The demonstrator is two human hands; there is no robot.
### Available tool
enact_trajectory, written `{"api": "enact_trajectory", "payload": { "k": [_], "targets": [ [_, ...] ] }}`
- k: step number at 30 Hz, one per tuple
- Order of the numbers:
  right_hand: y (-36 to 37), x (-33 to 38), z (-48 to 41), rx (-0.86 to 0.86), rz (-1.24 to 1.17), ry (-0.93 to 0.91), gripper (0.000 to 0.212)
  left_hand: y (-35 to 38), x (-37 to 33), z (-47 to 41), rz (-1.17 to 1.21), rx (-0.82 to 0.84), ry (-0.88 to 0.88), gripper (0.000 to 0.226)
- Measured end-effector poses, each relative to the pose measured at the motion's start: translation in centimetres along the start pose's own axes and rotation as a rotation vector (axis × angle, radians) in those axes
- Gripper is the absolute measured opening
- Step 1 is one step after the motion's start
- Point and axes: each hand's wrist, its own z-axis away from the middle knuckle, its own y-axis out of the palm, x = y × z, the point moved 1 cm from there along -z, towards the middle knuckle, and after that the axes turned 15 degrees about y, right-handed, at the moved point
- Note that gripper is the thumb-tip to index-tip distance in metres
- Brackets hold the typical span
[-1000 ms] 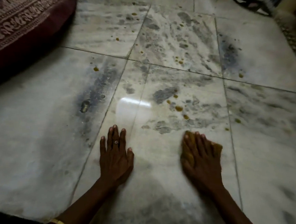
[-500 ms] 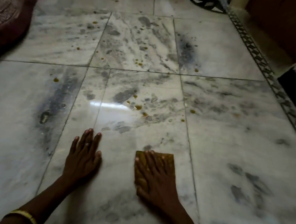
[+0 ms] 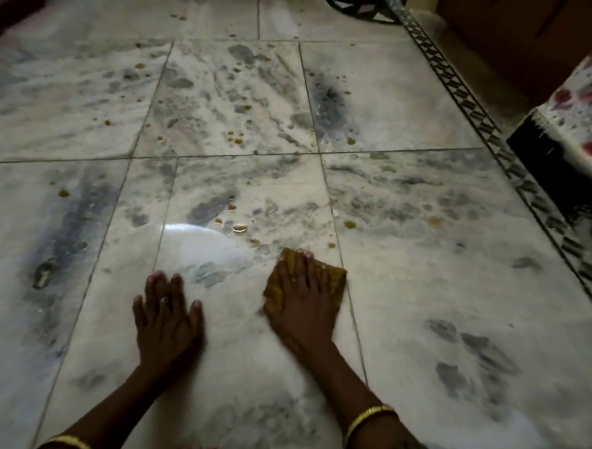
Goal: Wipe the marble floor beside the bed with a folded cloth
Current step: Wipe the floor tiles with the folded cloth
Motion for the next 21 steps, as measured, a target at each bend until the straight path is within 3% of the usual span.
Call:
{"api": "enact_trajectory", "payload": {
  "k": [3,6,10,13,15,17,21],
  "targets": [
    [0.2,-0.9,2.9,-0.007,-0.009,-0.176,0.079,0.9,-1.8,-3.6,0.022,-0.009,0.090,0.070],
    [-0.3,-5.7,3.6,-0.042,0.028,-0.192,0.082,1.5,-3.4,-7.0,0.055,0.001,0.122,0.072],
    [-1.0,-11.3,-0.9,-0.061,0.122,0.187,0.075,2.3,-3.6,-8.1,0.053,-0.025,0.172,0.072],
    [-1.8,-9.0,-6.3,-0.059,0.122,0.466,0.081,2.5,-3.8,-7.9,0.074,-0.037,0.170,0.073],
    [-1.5,-5.3,-9.0,0.028,0.102,0.523,0.086,2.4,-4.0,-7.8,0.095,-0.050,0.169,0.073],
    [-1.3,-1.6,-9.8,0.049,0.104,0.438,0.086,2.0,-3.7,-8.1,0.125,-0.045,0.178,0.073],
    [-0.9,-1.3,-5.2,0.049,0.124,0.066,0.075,1.2,-3.7,-8.0,0.174,-0.012,0.186,0.072]
  ]
}}
